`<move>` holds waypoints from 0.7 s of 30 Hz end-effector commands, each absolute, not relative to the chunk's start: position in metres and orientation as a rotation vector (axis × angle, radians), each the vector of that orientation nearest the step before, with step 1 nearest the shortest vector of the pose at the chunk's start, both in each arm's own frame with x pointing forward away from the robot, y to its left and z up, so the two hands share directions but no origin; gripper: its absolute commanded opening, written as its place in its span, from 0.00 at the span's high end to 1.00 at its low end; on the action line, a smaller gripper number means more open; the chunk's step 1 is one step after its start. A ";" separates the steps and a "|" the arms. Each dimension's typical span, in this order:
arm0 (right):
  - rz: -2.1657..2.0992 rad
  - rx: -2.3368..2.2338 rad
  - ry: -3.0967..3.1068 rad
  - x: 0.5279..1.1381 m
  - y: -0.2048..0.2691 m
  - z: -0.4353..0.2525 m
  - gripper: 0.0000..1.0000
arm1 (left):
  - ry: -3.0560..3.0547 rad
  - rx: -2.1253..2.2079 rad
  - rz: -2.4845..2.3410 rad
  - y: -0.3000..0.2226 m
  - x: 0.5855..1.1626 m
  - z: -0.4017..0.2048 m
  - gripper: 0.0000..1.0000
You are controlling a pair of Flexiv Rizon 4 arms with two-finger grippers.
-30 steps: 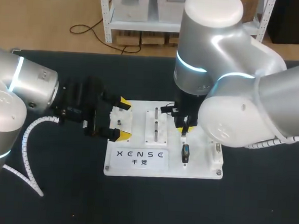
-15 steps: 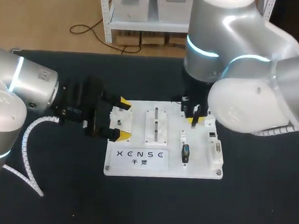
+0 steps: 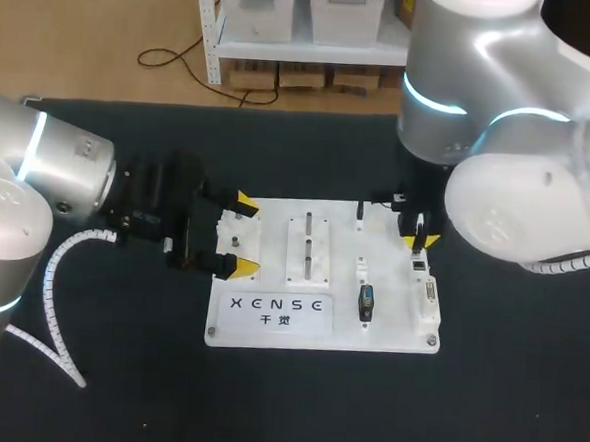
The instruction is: Insert the Ethernet cable into its matching sockets.
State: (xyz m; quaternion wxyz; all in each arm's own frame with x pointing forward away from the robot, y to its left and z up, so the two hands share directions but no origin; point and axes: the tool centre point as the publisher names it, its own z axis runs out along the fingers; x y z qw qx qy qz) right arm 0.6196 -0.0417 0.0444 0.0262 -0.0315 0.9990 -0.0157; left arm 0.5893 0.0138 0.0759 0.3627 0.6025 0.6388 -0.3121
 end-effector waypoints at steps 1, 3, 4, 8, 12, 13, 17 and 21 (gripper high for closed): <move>-0.057 -0.085 3.088 0.618 -0.047 0.042 1.00 | 1.638 1.545 -0.802 0.015 0.588 0.074 0.00; -0.061 -0.085 3.088 0.618 -0.048 0.040 1.00 | 1.638 1.545 -0.802 0.015 0.588 0.074 0.00; -0.063 -0.083 3.090 0.618 -0.048 0.039 1.00 | 1.638 1.545 -0.802 0.015 0.588 0.074 0.00; -0.061 -0.078 3.096 0.618 -0.049 0.037 1.00 | 1.638 1.545 -0.802 0.015 0.588 0.074 0.00; -0.058 -0.084 3.102 0.617 -0.048 0.036 1.00 | 1.638 1.545 -0.802 0.015 0.588 0.074 0.00; -0.056 -0.086 3.103 0.617 -0.048 0.035 1.00 | 1.638 1.545 -0.802 0.015 0.588 0.074 0.00; -0.051 -0.093 3.104 0.617 -0.047 0.033 1.00 | 1.638 1.545 -0.802 0.015 0.588 0.074 0.00; -0.051 -0.101 3.104 0.617 -0.047 0.031 1.00 | 1.638 1.545 -0.802 0.015 0.588 0.074 0.00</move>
